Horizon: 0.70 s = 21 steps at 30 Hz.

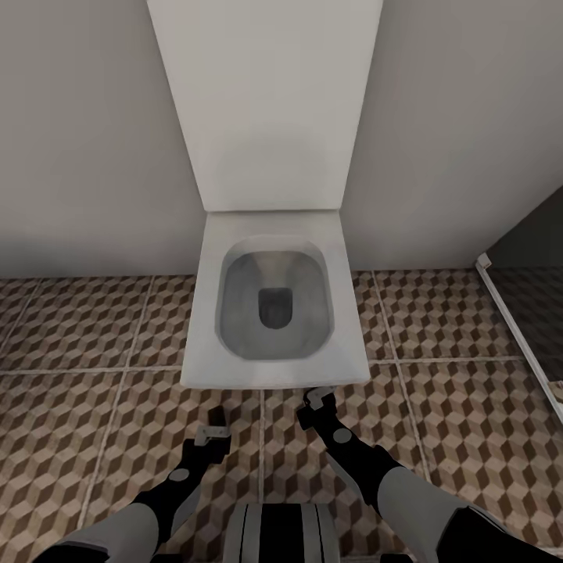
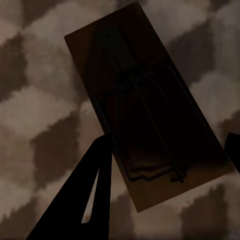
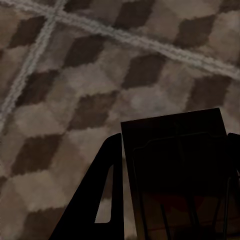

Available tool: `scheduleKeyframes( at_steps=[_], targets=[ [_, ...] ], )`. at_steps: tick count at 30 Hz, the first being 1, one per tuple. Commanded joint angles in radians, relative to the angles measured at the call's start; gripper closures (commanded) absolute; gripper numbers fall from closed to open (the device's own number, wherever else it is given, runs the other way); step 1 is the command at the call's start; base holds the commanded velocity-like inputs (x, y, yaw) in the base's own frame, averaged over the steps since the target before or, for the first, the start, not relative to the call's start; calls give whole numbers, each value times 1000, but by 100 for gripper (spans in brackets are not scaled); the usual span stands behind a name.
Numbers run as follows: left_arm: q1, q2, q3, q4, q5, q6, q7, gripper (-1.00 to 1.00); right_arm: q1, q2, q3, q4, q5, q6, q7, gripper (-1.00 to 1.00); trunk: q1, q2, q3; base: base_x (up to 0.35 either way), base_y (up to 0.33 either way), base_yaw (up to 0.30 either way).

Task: Take the four mousetraps from the cabinet in the bathroom and place them on the bathroom floor. Make sure all four end up on the same floor surface, and ensure that at least two of them are either under or directly next to the same bathroom sink.

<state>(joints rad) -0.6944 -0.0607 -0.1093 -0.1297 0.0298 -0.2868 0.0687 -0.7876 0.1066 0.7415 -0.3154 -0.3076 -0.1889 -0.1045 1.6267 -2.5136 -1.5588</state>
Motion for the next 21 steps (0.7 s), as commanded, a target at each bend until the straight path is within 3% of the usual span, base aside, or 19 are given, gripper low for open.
scheduleKeyframes(
  at_steps=[1, 21],
  targets=[
    [-1, 0, -9, 2, 2, -7, 8, 100, -1, 0, 9, 1, -11, -5, -4, 100, 0, 0, 0, 0, 0, 0],
    [-1, 1, -9, 5, 1, -21, 8, 100, 1, -1, 9, 1, -10, -6, -4, 100, 0, 0, 0, 0, 0, 0]
  ],
)
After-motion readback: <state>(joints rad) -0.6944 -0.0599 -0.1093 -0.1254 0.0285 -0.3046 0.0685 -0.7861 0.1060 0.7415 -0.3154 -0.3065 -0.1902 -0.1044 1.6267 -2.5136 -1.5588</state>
